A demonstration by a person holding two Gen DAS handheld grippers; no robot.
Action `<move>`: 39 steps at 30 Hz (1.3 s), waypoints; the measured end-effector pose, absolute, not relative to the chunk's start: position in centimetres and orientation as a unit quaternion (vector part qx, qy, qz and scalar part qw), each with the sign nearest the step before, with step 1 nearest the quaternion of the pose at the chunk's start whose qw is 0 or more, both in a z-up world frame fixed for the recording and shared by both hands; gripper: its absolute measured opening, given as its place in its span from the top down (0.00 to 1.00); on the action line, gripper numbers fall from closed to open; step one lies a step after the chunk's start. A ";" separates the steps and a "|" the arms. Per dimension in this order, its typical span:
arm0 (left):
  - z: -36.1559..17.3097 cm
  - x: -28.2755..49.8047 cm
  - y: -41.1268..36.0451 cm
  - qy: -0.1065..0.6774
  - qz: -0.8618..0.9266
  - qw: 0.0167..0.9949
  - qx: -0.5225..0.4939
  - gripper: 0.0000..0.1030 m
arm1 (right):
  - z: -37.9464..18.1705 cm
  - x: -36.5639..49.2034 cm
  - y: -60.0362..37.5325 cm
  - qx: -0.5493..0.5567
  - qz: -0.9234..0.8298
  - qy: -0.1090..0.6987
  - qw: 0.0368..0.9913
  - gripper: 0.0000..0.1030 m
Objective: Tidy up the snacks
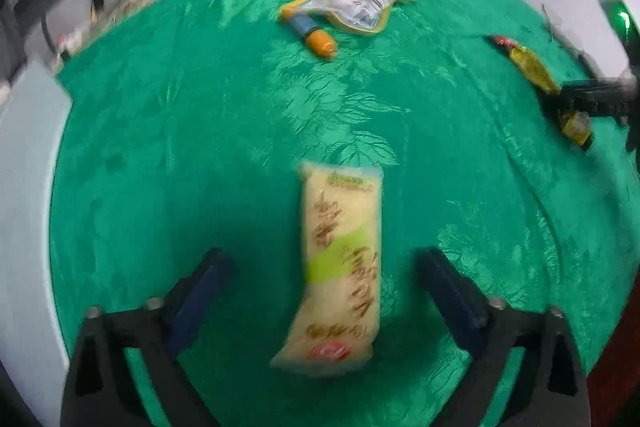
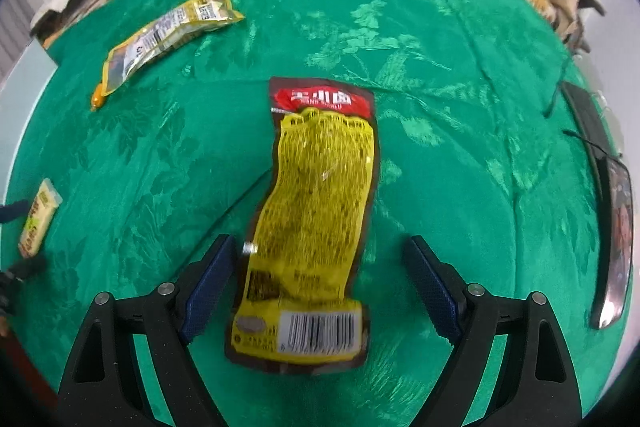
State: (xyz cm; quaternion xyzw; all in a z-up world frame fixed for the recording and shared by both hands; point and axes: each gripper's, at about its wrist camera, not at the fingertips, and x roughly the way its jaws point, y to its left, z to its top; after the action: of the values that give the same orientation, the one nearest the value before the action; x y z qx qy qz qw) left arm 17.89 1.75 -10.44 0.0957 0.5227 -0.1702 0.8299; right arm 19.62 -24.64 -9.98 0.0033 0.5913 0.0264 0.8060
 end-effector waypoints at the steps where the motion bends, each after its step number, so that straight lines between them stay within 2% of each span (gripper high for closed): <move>1: -9.9 17.8 1.4 0.515 -0.167 0.835 0.095 0.70 | -9.9 20.1 -24.9 0.004 0.024 0.596 0.803 0.35; 2: -9.6 17.9 1.3 0.520 -0.163 0.833 0.093 0.73 | -9.6 20.3 -25.2 0.000 0.014 0.597 0.802 0.47; 3: -9.4 18.1 1.5 0.529 -0.160 0.830 0.076 0.73 | -9.5 20.5 -25.6 0.009 0.015 0.604 0.797 0.50; 7: -8.6 17.0 4.9 0.524 -0.164 0.835 -0.040 0.73 | -8.7 19.3 -28.1 0.105 0.020 0.618 0.779 0.52; 9: -7.5 15.5 7.1 0.507 -0.171 0.837 -0.112 0.73 | -7.7 17.7 -29.2 0.173 0.030 0.602 0.779 0.52; 13: -3.3 12.7 11.7 0.456 -0.174 0.847 -0.210 0.73 | -4.4 15.9 -27.0 0.225 0.074 0.571 0.786 0.51; 19: 4.0 8.4 22.0 0.380 -0.117 0.884 -0.245 0.73 | 3.4 17.5 -13.0 0.213 0.221 0.528 0.792 0.51; 25: 5.9 3.8 34.5 0.362 0.042 0.907 -0.211 0.72 | 9.8 17.1 7.0 0.179 0.391 0.499 0.753 0.49; 26: 5.5 3.2 36.6 0.367 0.087 0.906 -0.194 0.69 | 10.2 16.7 10.0 0.169 0.408 0.497 0.747 0.49; 27: 4.9 2.8 37.9 0.375 0.114 0.901 -0.185 0.51 | 10.3 16.4 12.7 0.160 0.421 0.493 0.745 0.44; 28: 4.0 2.3 39.5 0.390 0.151 0.890 -0.179 0.22 | 10.3 16.1 14.8 0.155 0.427 0.489 0.745 0.38; 29: 3.2 1.6 40.7 0.399 0.178 0.881 -0.181 0.13 | 10.0 15.8 17.2 0.153 0.436 0.487 0.741 0.31; 30: 2.7 0.9 41.5 0.400 0.193 0.876 -0.185 0.10 | 9.4 15.6 19.7 0.151 0.445 0.494 0.731 0.24; 34: 0.8 -2.5 42.8 0.396 0.210 0.866 -0.222 0.10 | 7.1 14.7 22.6 0.136 0.439 0.511 0.727 0.25; 39: 0.6 -3.4 39.5 0.371 0.171 0.879 -0.245 0.10 | 2.3 14.3 14.4 0.014 0.354 0.476 0.805 0.25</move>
State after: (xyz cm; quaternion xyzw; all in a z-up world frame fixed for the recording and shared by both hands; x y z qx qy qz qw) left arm -3.38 39.46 0.64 -0.2454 0.3710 0.1714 0.8791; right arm 14.26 14.35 2.28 0.0143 0.4760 0.3538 0.8050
